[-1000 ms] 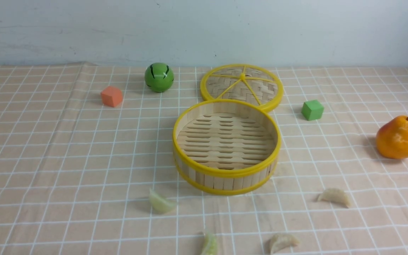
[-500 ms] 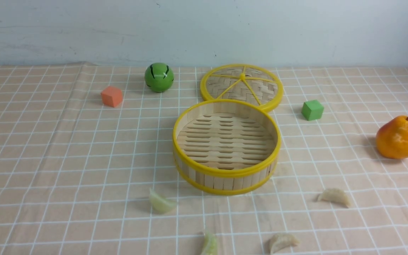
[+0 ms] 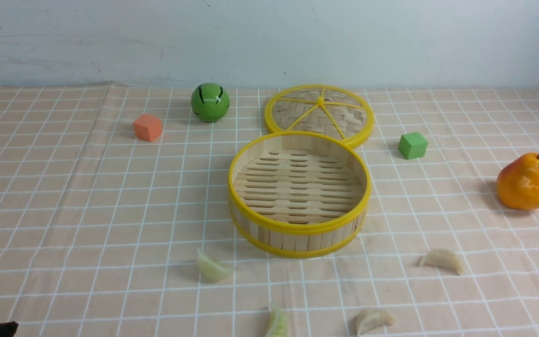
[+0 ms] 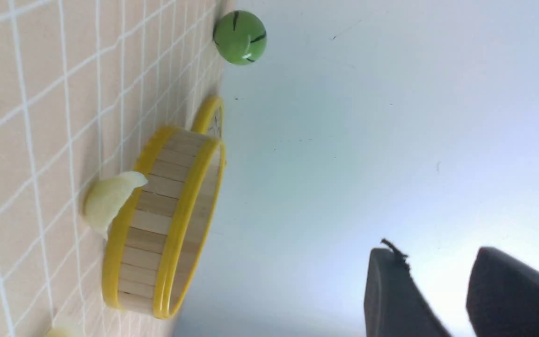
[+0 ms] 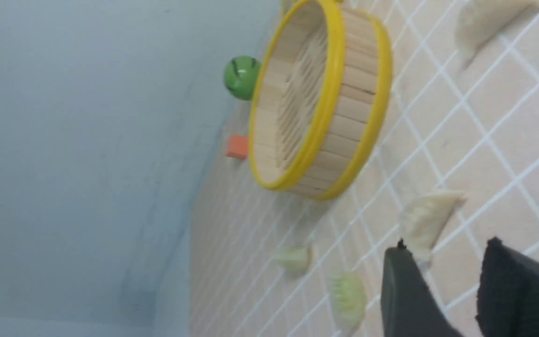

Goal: Put the dumplings into the steamer on the table with the brown tablecloth.
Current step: 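Reach for and grasp a dumpling on the table with the left gripper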

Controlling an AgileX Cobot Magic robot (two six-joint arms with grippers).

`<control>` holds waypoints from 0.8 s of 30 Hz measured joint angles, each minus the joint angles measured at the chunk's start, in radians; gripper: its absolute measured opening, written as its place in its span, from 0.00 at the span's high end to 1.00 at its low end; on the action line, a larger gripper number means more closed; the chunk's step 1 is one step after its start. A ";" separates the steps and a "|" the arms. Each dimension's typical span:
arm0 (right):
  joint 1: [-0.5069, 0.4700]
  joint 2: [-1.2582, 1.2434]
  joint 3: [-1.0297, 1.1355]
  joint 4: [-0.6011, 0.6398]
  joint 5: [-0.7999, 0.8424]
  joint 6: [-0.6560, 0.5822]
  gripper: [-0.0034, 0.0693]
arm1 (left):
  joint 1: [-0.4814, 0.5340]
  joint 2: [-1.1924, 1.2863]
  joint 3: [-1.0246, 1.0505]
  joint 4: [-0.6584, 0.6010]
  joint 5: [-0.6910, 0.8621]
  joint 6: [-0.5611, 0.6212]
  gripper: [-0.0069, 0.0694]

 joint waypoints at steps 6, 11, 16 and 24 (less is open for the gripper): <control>0.001 0.000 0.000 0.063 -0.009 -0.083 0.62 | 0.000 0.000 0.000 -0.022 0.055 0.135 0.60; 0.001 0.000 -0.017 0.101 0.031 -0.212 0.62 | 0.000 0.000 -0.087 -0.006 0.196 0.450 0.60; 0.001 0.028 -0.210 0.088 0.058 -0.534 0.70 | 0.000 0.135 -0.340 0.147 0.343 0.718 0.76; 0.001 0.457 -0.637 -0.321 0.274 -0.667 0.98 | -0.002 0.646 -0.762 0.622 0.802 0.772 0.93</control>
